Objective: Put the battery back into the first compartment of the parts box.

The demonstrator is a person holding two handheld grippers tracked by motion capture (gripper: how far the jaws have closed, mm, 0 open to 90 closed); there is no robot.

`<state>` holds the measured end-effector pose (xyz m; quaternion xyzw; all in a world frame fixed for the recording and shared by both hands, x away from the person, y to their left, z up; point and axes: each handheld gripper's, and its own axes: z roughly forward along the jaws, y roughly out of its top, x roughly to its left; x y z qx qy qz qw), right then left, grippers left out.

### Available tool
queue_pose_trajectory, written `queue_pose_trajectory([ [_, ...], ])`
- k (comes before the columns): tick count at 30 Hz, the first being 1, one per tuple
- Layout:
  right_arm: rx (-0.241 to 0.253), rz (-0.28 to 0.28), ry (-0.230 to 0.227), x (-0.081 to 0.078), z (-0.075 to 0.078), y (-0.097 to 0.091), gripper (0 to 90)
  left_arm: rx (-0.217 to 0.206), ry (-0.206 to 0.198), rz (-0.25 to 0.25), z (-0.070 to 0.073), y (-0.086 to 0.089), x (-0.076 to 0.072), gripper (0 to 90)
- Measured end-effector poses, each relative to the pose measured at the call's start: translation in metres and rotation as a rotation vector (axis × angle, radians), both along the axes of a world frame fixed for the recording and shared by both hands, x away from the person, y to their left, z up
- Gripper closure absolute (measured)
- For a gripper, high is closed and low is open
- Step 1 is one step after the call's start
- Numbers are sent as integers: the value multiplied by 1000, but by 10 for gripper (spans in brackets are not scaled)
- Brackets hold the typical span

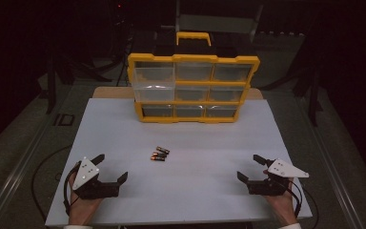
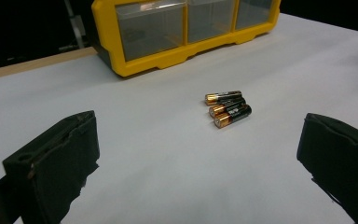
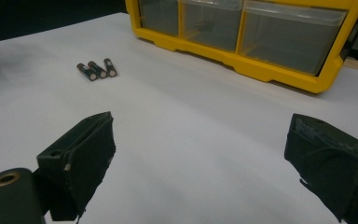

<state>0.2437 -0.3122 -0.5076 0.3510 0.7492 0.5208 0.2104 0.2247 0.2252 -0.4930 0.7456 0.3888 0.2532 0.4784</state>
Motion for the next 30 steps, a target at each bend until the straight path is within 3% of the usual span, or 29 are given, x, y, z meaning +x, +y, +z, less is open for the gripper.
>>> queue_pose_trajectory([
  [5, 13, -2, 1, 0, 0, 1, 80, 14, 10, -4, 0, 0, 0, 0],
  [14, 46, 5, 14, 4, 3, 3, 81, -7, 0, 14, 2, 1, 0, 0],
  [22, 26, 34, 27, 14, 14, 12, 86, 16, 2, 11, 1, -4, 0, 0],
  [30, -12, 35, 33, 26, 27, 28, 77, 12, 5, 5, 1, -7, 1, 0],
])
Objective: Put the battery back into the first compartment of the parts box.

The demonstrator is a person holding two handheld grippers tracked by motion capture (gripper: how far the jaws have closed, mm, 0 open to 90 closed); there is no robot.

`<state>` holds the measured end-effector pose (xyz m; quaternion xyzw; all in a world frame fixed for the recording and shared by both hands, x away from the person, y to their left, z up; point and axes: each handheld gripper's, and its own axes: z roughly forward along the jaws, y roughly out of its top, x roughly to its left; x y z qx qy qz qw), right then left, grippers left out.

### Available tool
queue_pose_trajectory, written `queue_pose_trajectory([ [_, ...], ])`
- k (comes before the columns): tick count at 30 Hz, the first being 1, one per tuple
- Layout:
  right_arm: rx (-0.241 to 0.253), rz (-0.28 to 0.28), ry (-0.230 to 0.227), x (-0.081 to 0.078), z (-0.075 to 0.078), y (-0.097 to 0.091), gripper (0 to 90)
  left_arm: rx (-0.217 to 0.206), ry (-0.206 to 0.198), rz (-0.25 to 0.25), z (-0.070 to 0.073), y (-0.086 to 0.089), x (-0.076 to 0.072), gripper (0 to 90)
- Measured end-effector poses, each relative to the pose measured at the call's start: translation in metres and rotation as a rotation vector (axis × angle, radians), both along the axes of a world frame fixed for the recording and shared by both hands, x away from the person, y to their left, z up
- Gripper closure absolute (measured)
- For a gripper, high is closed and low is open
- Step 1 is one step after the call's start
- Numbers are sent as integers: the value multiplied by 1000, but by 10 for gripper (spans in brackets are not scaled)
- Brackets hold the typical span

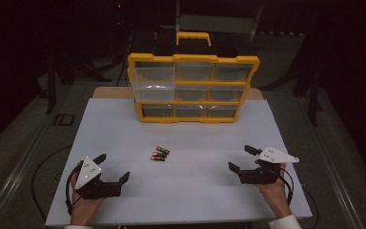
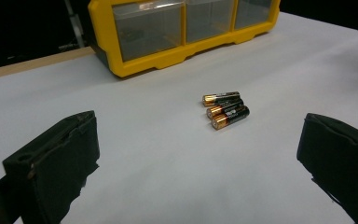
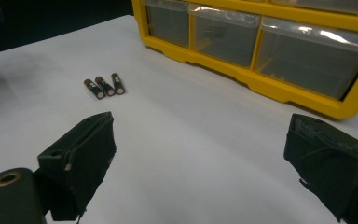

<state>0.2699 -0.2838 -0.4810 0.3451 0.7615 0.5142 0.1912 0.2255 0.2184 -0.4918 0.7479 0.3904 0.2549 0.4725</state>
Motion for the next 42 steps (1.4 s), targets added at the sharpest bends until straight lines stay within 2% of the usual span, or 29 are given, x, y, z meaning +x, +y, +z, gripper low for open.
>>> queue_pose_trajectory([
  [12, 1, 34, -36, 22, 29, 19, 77, 7, 4, -5, -1, -3, 0, 0],
  [15, 11, 41, -38, 28, 35, 24, 77, 13, 4, -10, -1, -4, 0, 0],
  [21, 1, 55, -41, 40, 45, 36, 77, 15, 6, -7, -1, -4, 0, 0],
  [32, -17, 84, -49, 64, 58, 64, 77, 14, 9, -3, -2, -4, 0, 0],
  [42, -55, 125, -26, 85, 61, 94, 77, 15, 11, -6, -2, -4, 0, 0],
])
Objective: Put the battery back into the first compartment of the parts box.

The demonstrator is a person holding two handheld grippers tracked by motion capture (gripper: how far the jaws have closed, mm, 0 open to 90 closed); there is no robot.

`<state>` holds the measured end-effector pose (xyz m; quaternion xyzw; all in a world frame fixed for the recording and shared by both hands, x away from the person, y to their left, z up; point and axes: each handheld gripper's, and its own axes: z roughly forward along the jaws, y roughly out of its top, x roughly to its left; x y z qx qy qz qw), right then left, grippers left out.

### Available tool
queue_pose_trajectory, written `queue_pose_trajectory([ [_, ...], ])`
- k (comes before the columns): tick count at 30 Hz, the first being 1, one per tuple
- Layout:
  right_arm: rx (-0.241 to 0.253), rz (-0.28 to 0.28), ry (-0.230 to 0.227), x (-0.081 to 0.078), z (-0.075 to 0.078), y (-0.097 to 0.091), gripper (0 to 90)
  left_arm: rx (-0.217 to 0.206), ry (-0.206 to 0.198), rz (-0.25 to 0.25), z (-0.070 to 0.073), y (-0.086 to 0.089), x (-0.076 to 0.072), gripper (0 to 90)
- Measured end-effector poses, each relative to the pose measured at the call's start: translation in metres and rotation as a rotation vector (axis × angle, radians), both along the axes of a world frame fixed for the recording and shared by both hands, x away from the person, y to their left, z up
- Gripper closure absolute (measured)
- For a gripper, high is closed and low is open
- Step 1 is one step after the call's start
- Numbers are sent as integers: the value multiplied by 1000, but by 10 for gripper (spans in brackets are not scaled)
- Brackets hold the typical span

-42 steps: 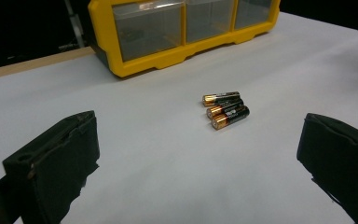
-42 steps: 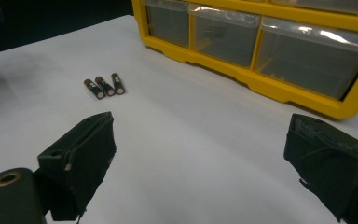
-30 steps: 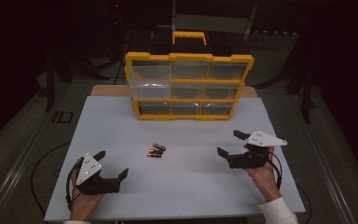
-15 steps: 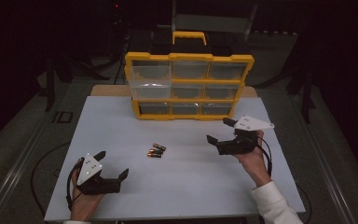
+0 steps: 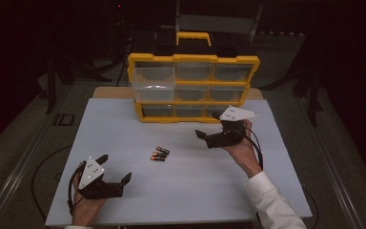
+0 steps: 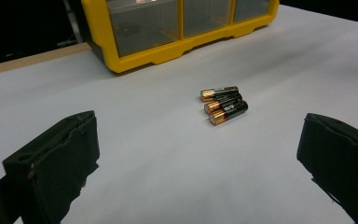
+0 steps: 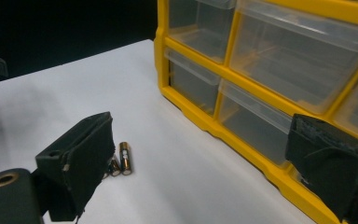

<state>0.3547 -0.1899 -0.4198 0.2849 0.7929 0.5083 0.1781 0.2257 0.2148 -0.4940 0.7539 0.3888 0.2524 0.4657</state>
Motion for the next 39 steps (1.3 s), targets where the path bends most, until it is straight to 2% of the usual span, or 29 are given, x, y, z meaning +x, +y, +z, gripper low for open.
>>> queue_pose_trajectory([
  [8, -17, 24, 14, 12, 0, 20, 77, 0, -1, -2, 0, 0, 0, 0],
  [23, -123, 89, 62, 32, 2, 67, 77, -1, -1, -1, 0, 1, 0, 0],
  [27, -187, 116, 52, 36, 4, 84, 77, -4, -2, -2, 0, 1, -1, 0],
  [29, -198, 126, 56, 37, 4, 88, 77, -4, -1, -1, 0, 2, -1, 0],
  [32, -243, 150, 61, 39, 0, 99, 78, -4, 0, -3, 0, 2, -1, 0],
  [39, -327, 193, 102, 43, -7, 114, 83, -4, 0, -1, 0, 3, -1, 0],
])
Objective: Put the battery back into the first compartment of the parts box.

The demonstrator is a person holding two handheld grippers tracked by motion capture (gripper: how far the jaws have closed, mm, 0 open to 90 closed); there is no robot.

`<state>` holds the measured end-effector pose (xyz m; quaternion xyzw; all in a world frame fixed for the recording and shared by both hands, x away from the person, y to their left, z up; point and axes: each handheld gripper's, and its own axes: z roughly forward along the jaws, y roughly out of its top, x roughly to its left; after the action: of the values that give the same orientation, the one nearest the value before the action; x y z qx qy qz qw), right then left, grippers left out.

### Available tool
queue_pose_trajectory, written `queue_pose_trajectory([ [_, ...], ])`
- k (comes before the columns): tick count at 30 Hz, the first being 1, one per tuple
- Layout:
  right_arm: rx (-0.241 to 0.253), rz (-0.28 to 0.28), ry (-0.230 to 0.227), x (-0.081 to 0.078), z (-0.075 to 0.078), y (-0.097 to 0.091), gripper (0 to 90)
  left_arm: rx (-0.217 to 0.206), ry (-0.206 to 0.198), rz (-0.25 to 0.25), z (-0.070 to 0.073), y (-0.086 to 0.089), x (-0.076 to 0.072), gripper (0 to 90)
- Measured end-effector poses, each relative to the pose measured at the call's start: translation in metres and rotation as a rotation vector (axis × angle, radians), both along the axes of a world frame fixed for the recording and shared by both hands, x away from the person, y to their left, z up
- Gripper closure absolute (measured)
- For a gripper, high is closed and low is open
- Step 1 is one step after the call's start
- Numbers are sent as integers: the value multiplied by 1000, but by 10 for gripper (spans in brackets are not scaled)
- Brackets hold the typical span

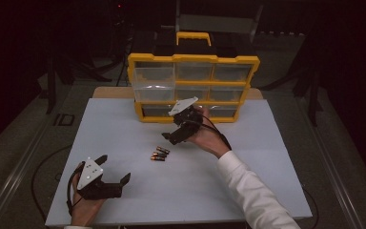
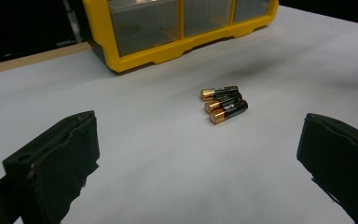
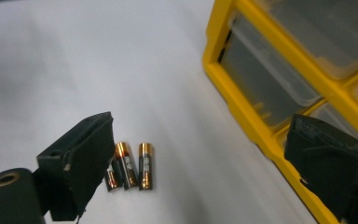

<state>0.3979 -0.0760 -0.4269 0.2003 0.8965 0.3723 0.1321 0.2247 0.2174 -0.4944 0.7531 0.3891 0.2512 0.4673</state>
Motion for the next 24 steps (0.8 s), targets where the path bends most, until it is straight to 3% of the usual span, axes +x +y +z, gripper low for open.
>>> queue_pose_trajectory([
  [24, -248, 94, 97, 14, -21, 37, 131, 2, 7, -10, 0, -2, 0, 0],
])
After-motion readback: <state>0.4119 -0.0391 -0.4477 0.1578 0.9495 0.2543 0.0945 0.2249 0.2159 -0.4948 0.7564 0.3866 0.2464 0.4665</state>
